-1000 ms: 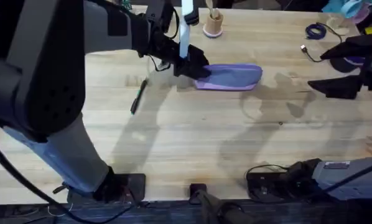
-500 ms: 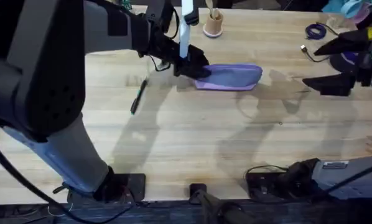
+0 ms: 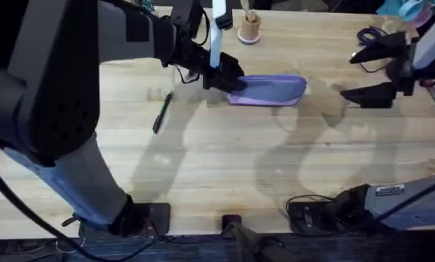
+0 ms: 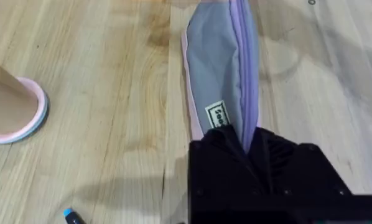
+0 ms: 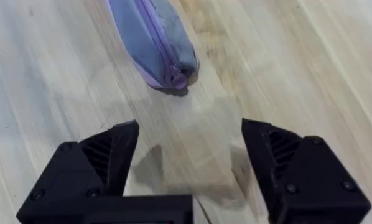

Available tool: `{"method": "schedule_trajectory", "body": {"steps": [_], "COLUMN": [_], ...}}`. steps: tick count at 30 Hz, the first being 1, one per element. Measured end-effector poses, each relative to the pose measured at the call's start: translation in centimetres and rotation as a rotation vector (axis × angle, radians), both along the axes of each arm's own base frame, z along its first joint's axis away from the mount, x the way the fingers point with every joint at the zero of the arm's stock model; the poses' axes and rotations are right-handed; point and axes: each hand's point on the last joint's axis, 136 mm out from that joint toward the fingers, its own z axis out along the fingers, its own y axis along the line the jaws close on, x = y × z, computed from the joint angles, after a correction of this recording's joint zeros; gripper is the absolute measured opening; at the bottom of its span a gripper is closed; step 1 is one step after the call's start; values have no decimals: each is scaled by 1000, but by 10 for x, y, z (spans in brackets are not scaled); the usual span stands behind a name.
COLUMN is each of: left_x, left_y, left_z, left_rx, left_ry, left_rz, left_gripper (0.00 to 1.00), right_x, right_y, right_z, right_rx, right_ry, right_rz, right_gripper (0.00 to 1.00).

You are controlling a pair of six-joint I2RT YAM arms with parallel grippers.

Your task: Unzip the bag, pick up the pens from the table one at a time and place them inside, then zip the bag closed.

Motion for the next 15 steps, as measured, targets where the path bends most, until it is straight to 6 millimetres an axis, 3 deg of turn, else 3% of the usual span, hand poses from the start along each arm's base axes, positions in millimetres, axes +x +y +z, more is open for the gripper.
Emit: {"method": "schedule_trajectory", "body": {"steps": [11, 14, 15], "left_x": [0, 0, 0], "left_y": [0, 0, 0], "left_z": [0, 0, 0], "left_rx": [0, 0, 0], "left_ry": [0, 0, 0], "left_rz": [0, 0, 0], "left_gripper": [42, 42, 42], "right_x": [20, 22, 23], "right_y": [29, 39, 51], "right_z": [-37, -52, -69], "right_rx": [28, 51, 71], "right_ry": [47, 89, 129], "right_rz": [114, 144, 183], "right_gripper": [971, 994, 995]}}
